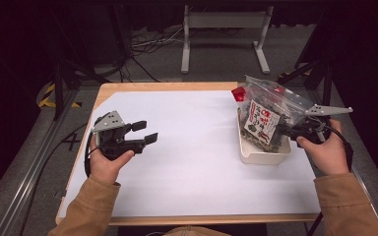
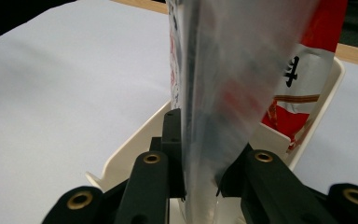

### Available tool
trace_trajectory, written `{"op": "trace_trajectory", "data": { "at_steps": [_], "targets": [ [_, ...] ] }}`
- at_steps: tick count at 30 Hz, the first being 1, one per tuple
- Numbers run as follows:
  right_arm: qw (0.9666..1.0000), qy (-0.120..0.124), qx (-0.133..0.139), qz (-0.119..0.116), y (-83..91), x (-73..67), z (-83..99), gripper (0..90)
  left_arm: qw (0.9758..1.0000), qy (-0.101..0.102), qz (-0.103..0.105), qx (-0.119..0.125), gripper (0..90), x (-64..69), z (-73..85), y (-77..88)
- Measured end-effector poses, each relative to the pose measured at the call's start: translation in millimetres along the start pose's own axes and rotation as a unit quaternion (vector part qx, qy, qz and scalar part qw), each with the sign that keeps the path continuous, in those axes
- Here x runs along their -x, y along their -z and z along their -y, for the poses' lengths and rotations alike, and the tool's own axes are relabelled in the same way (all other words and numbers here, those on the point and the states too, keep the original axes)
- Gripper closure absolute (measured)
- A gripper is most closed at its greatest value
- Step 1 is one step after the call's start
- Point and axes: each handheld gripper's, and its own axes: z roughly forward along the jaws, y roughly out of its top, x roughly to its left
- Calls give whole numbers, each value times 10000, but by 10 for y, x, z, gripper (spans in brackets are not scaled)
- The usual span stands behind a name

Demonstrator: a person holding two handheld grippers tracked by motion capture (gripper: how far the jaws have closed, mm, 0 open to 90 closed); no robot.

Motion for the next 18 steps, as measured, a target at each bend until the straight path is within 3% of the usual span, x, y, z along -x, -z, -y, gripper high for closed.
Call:
{"op": "trace_trajectory", "data": {
  "at_steps": [5, 8, 12, 18],
  "targets": [
    [10000, -27, 79, 21, 21, 47, 18, 754, 10000, -4, -16, 1, 367, -17, 10, 8],
    [9996, -175, 233, 1, 42, 77, 36, 733, 10000, -22, -24, -26, 364, -24, 22, 21],
    [9979, -309, 569, 11, 71, 86, 78, 560, 10000, 23, -38, -77, 360, -16, 65, 36],
    [9958, -170, 873, 223, 207, -13, 139, 382, 9999, -67, -53, -96, 349, -1, 149, 123]
  ]
}}
